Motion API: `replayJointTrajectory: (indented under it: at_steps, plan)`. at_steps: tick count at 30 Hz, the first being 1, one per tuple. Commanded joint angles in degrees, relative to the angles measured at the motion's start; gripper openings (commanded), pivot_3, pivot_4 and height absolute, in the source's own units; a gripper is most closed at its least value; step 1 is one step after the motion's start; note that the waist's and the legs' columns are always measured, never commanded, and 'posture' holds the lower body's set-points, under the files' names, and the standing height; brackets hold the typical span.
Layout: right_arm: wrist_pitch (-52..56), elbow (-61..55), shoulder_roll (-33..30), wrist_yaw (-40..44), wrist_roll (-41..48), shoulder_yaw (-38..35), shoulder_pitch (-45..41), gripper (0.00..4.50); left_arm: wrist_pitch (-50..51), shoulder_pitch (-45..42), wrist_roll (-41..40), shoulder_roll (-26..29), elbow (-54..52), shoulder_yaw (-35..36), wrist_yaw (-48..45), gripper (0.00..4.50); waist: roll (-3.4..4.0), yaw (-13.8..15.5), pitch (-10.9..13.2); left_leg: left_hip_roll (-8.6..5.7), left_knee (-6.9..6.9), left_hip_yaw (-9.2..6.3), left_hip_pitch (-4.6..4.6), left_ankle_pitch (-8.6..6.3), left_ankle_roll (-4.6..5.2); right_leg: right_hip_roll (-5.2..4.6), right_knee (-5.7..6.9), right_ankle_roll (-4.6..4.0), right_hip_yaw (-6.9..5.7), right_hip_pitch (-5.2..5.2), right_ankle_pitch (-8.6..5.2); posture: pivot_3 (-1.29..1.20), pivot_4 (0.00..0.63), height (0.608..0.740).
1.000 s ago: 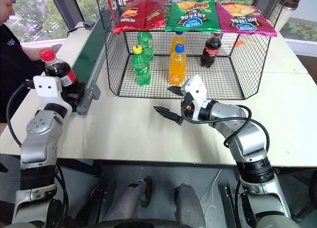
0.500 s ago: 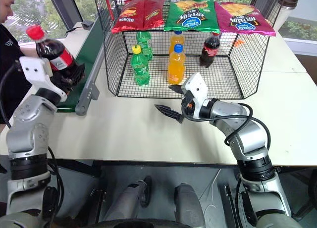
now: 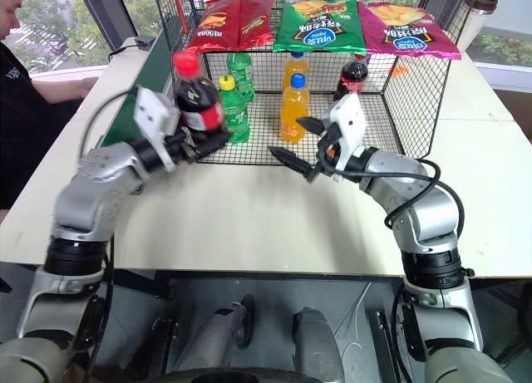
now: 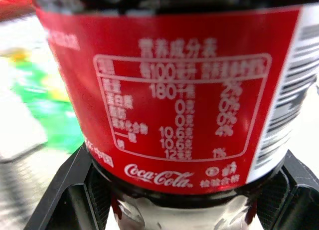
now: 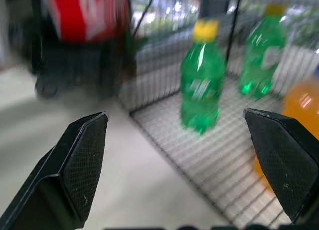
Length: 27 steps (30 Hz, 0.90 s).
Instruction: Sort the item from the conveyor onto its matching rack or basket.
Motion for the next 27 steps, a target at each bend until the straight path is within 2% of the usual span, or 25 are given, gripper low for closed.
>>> replayJointTrajectory:
  at_steps: [1, 7, 14, 27]
  plan:
    - [1.2, -2.5, 0.1, -0.9, 2.8, -2.4, -1.3, 4.50, -5.2, -1.4, 2.5, -2.3, 1.2, -2.6, -1.7, 2.94, 0.00, 0.0, 0.0, 0.00, 0.00, 0.00, 0.00, 0.00, 0.00, 0.00, 0.00, 0.00, 0.00, -0.01, 0.00, 0.00, 0.150, 0.738]
    - [3.9, -4.4, -0.2, -1.7, 6.5, -3.8, -1.3, 4.50, -9.8, -3.7, 6.1, -8.2, 6.8, -6.0, -1.5, 2.94, 0.01, 0.0, 0.0, 0.00, 0.00, -0.01, -0.03, 0.02, 0.03, -0.01, 0.00, 0.01, 0.00, -0.04, 0.00, 0.00, 0.150, 0.738]
    - [5.2, -6.4, -0.9, -1.7, 8.0, -3.2, -0.7, 4.50, -12.3, -6.0, 7.6, -11.7, 11.0, -5.9, -1.9, 2.94, 0.01, -0.1, 0.0, 0.00, 0.02, -0.01, -0.04, 0.02, 0.04, 0.00, 0.01, 0.05, -0.01, -0.04, 0.03, 0.00, 0.150, 0.738]
    - [1.4, -1.4, 0.4, -2.5, 3.9, -1.2, -3.6, 4.50, -13.5, -8.5, 8.5, -16.3, 13.3, -7.2, -4.1, 2.94, 0.01, -0.1, 0.0, -0.02, 0.08, 0.00, -0.04, 0.03, 0.04, 0.00, 0.01, 0.18, -0.02, -0.02, 0.10, 0.00, 0.150, 0.738]
